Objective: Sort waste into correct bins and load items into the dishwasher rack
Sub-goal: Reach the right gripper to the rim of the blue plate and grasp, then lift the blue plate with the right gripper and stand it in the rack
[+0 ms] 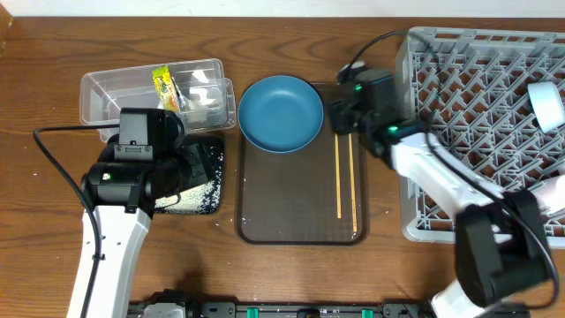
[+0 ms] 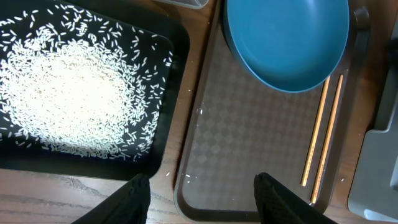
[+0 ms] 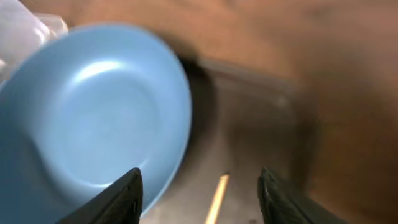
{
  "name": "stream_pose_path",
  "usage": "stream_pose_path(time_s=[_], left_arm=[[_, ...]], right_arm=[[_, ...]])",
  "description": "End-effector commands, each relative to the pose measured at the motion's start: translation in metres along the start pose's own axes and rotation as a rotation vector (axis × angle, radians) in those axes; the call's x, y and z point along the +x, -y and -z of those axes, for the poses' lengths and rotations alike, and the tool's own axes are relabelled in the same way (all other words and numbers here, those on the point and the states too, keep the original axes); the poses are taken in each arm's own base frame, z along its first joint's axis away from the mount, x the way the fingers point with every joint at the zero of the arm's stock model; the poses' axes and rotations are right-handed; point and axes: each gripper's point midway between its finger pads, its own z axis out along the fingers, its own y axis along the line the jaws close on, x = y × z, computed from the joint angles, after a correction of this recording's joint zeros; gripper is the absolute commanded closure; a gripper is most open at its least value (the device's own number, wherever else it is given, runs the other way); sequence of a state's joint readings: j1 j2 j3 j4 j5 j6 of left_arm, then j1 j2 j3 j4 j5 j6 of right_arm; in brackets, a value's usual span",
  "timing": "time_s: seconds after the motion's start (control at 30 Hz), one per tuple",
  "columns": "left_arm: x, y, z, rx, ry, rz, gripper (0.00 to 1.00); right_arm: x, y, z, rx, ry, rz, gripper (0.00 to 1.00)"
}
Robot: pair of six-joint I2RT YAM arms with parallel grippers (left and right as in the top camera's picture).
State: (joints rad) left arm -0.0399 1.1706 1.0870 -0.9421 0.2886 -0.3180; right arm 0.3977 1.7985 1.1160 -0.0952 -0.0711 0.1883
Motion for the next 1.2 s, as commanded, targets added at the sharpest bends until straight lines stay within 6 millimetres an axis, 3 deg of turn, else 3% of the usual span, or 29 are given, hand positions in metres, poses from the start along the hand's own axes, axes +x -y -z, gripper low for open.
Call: stream_pose_path(time_s=[0.0, 0.13, 0.3, 0.4, 0.47, 0.67, 0.8, 0.9, 1.03, 1.17], left_arm=[[-0.001, -0.001, 0.000, -0.002, -0.002, 0.006, 0.43], [-0.001, -0.001, 0.000, -0.002, -0.002, 0.007, 0.43], [0.000, -0.001, 0.000, -0.003, -0.005, 0.007, 0.43], [0.000, -0.001, 0.000, -0.003, -0.005, 0.007, 0.43], [0.000, -0.001, 0.000, -0.003, -0.006, 0.007, 0.43], [0.001, -0.002, 0.000, -0.005, -0.009, 0.008, 0.43], [0.001, -0.001, 0.000, -0.004, -0.008, 0.008, 0.43], [0.001, -0.001, 0.000, -0.004, -0.008, 0.008, 0.43], [0.001, -0.001, 0.000, -0.004, -0.008, 0.008, 0.43], [0.001, -0.001, 0.000, -0.004, -0.008, 0.008, 0.43]], right_arm=[[0.025, -0.010, -0.023, 0.009, -0.052, -0.150, 0.39], [0.043, -0.022, -0.040, -0.008, -0.091, -0.171, 0.41], [0.056, -0.021, -0.048, 0.004, -0.122, -0.166, 0.58], [0.062, -0.020, -0.049, 0.011, -0.141, -0.167, 0.77], [0.064, -0.019, -0.048, 0.015, -0.151, -0.167, 0.98], [0.038, -0.012, -0.032, 0.028, -0.086, -0.135, 0.99], [-0.005, 0.007, 0.009, 0.121, 0.033, -0.015, 0.99], [-0.041, 0.034, 0.054, 0.277, 0.139, 0.079, 0.99], [-0.083, 0.079, 0.126, 0.538, 0.264, 0.181, 0.99], [-0.105, 0.128, 0.185, 0.782, 0.307, 0.250, 0.99]])
